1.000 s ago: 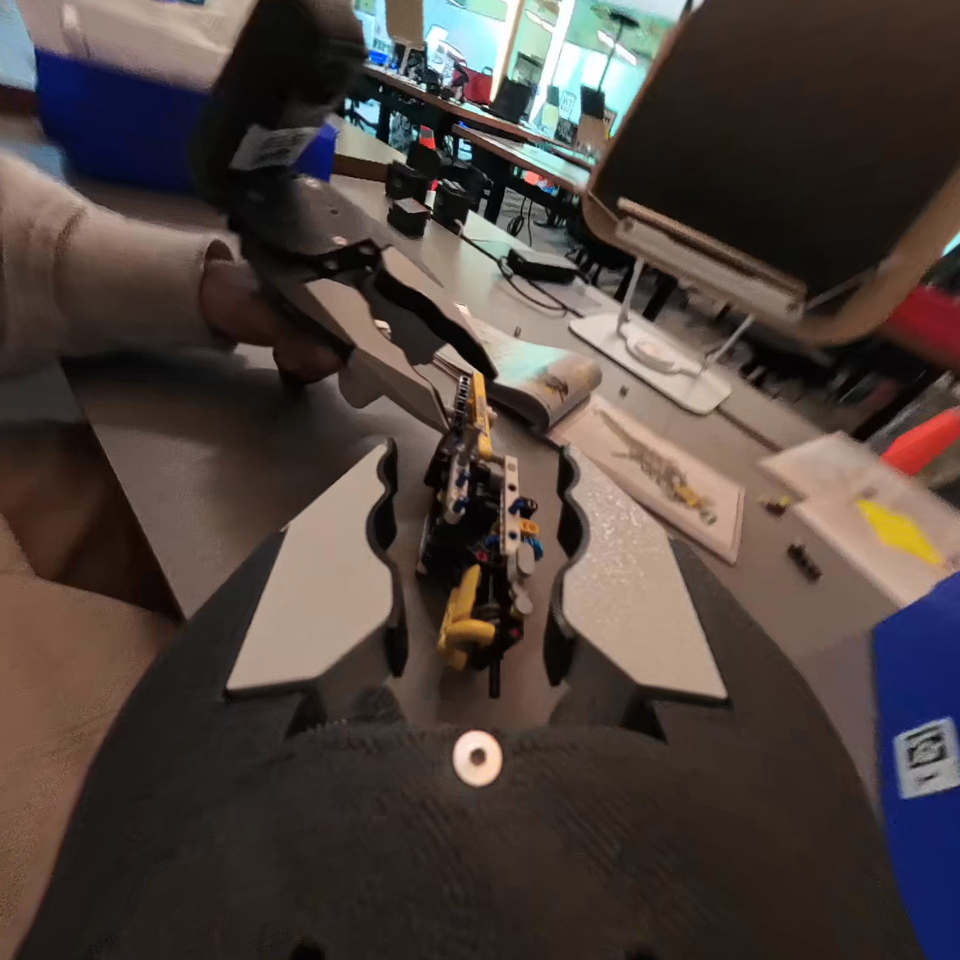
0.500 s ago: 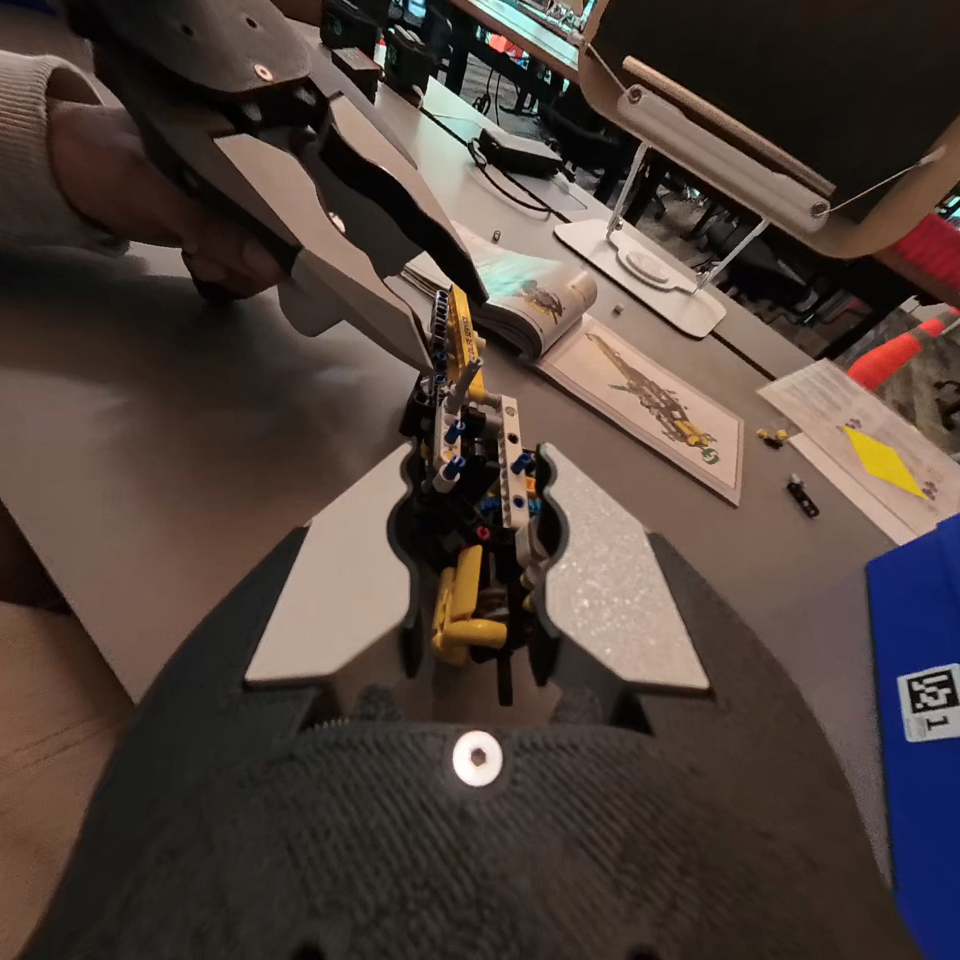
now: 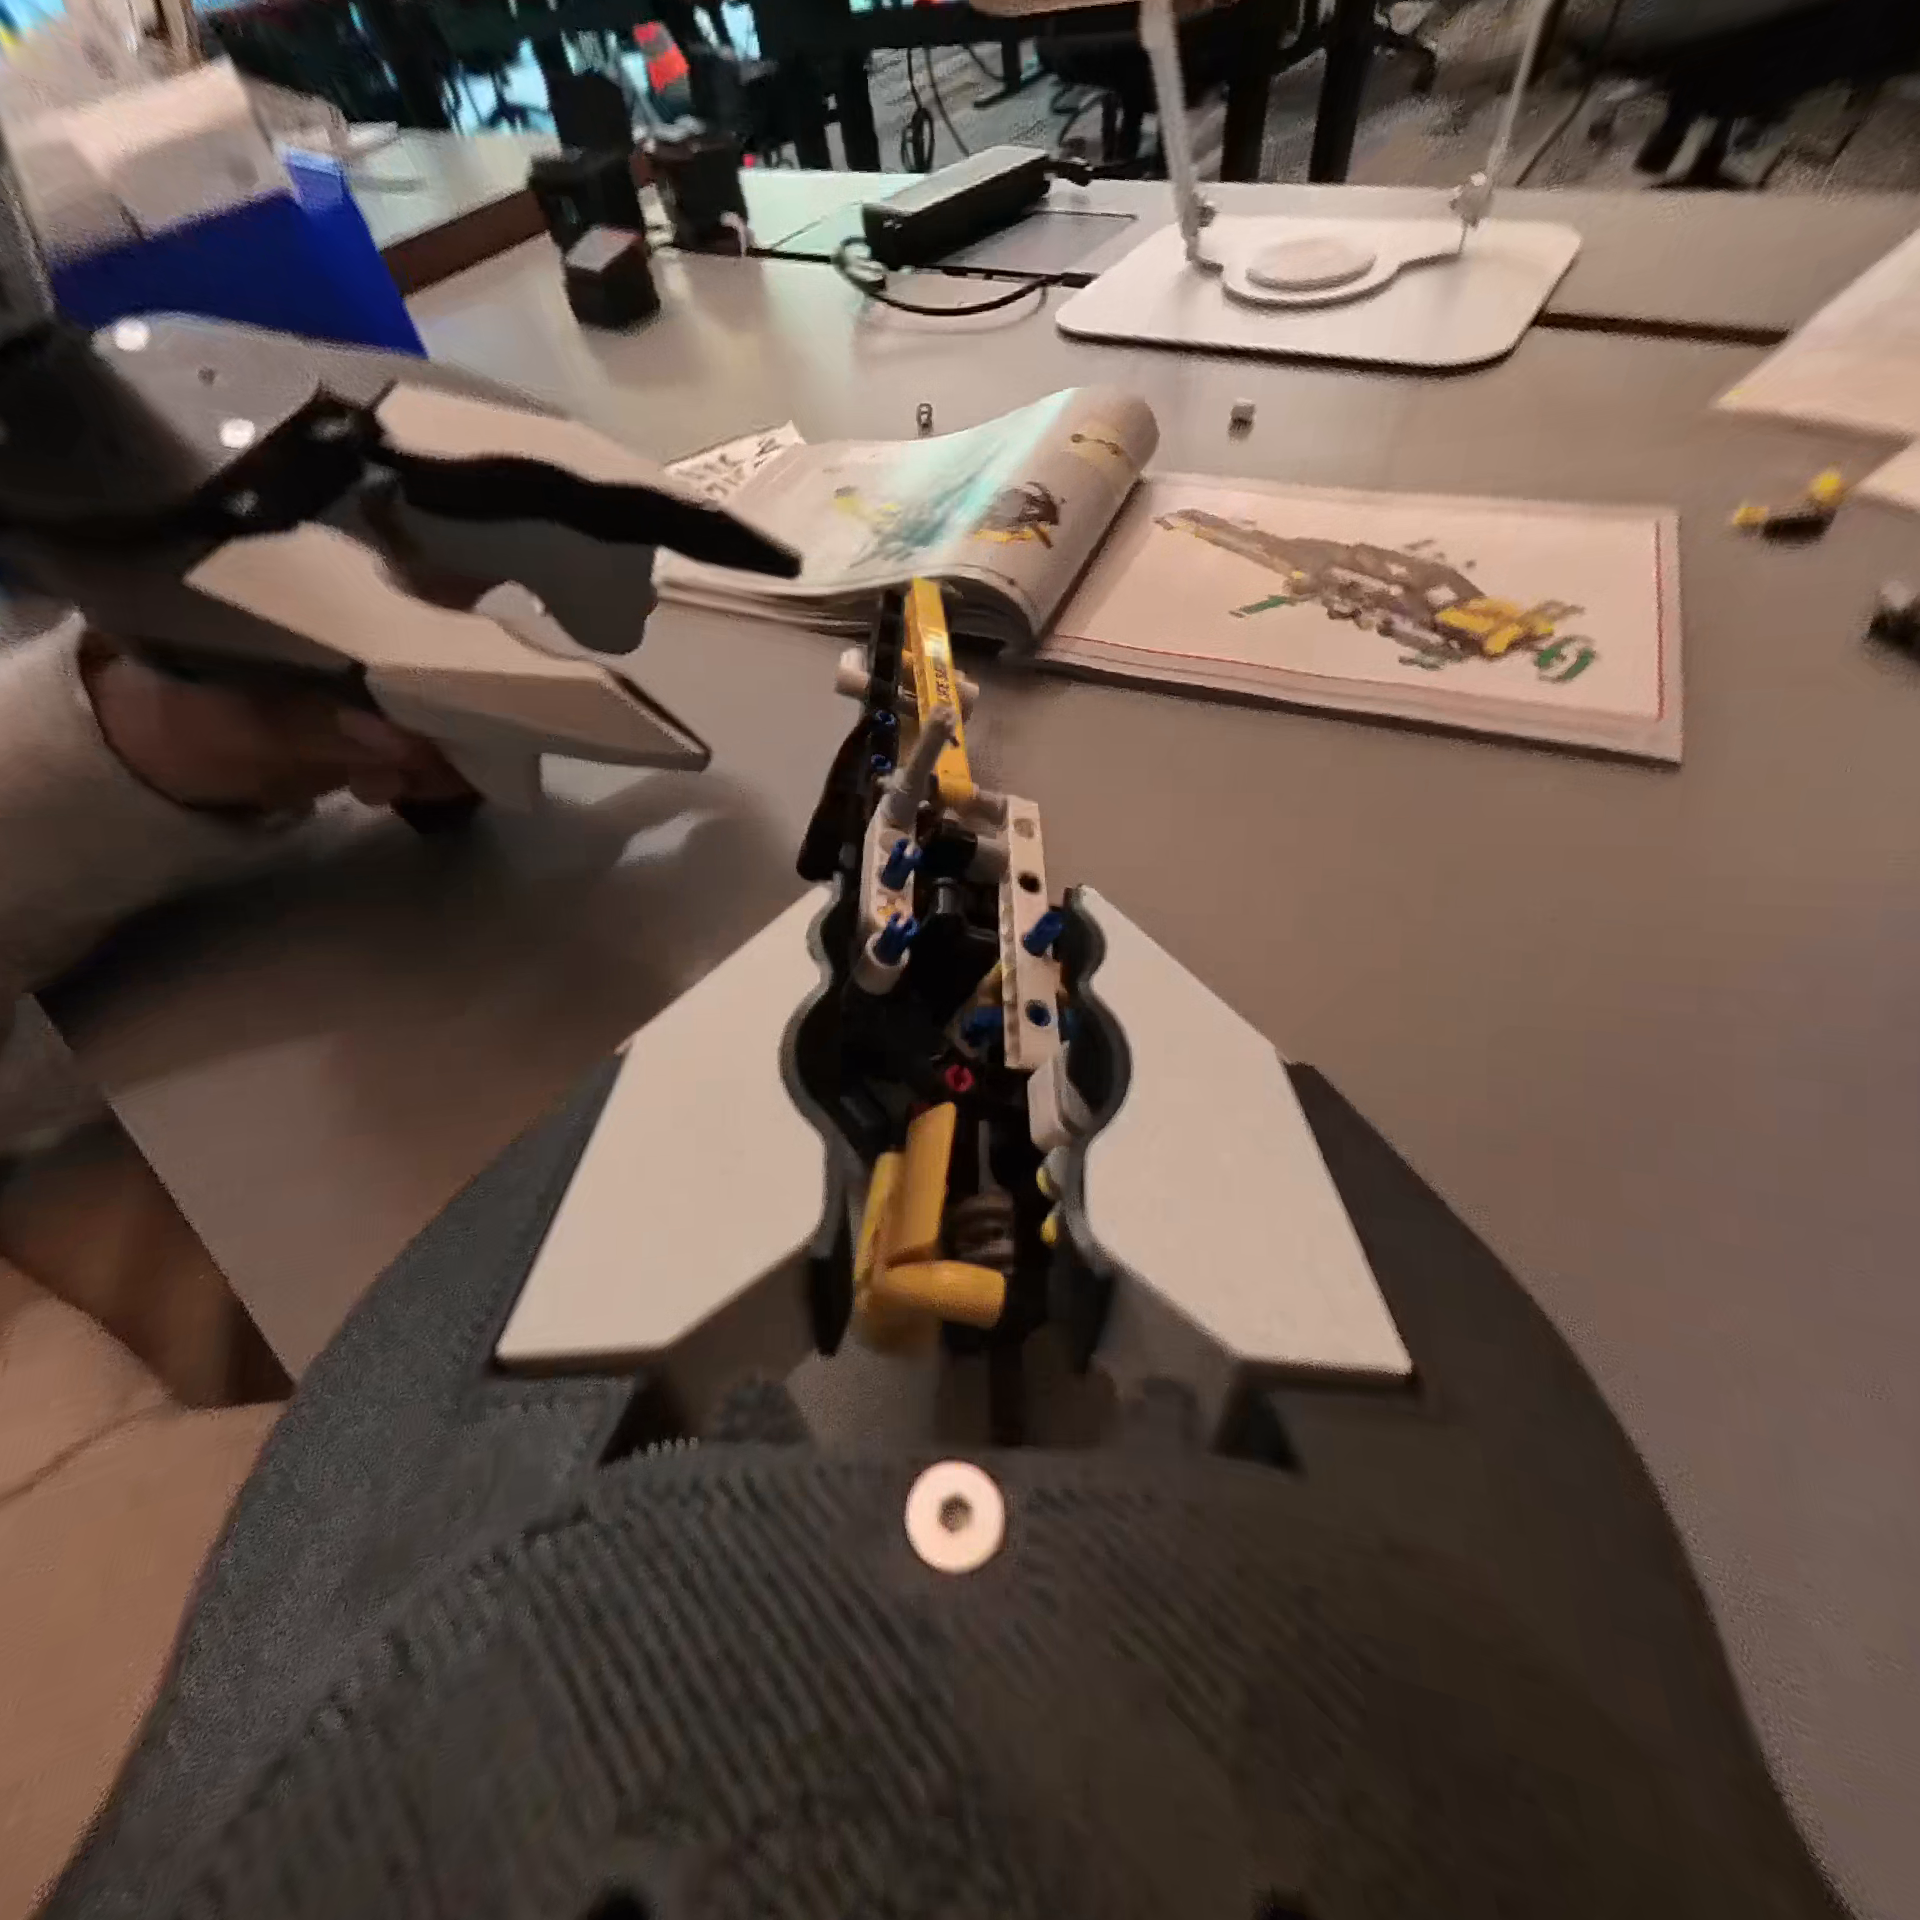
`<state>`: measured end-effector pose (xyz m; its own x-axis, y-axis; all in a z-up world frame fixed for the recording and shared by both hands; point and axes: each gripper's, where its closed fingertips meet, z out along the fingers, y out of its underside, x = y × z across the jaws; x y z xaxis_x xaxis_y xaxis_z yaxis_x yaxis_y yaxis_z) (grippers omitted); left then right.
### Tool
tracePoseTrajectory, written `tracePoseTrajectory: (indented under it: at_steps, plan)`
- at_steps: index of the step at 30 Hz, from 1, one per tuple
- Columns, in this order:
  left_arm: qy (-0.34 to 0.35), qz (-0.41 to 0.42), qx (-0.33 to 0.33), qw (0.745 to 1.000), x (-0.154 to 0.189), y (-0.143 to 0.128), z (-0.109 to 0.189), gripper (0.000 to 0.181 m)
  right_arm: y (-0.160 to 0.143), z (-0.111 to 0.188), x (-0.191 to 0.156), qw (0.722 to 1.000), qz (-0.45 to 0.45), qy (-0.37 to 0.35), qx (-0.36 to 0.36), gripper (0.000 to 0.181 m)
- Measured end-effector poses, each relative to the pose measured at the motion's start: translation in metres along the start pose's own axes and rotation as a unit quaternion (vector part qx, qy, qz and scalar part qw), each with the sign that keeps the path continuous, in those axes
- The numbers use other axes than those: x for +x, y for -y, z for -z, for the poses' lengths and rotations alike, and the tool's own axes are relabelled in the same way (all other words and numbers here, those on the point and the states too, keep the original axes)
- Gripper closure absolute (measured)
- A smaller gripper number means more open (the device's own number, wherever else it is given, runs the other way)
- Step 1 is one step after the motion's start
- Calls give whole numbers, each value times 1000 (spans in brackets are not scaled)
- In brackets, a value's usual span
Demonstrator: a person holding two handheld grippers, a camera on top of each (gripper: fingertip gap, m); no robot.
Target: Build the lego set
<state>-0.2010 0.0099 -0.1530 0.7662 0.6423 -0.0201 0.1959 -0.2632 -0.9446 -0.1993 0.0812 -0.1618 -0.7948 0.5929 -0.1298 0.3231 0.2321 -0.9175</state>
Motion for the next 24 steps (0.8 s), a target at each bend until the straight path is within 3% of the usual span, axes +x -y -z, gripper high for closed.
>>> tracePoseTrajectory:
  at_steps: [3, 6, 10, 17, 24]
  plan:
    - [0, 8, 5, 1000, -2, 1, 1, 122, -1, 0, 13, 997, -70, 15, 1, 151]
    - [-3, 13, 6, 1000, -2, 1, 1, 122, -2, -2, 22, 992, -124, 34, -1, 141]
    - [-6, 17, 5, 1000, -3, 1, 1, 123, -4, -1, 30, 983, -178, 49, -1, 139]
    - [-11, 23, 3, 1000, -3, 0, 1, 124, -7, 4, 44, 939, -325, 111, -8, 140]
    - [-9, 20, -1, 1000, -3, -1, 0, 124, -5, 0, 52, 892, -418, 166, -35, 140]
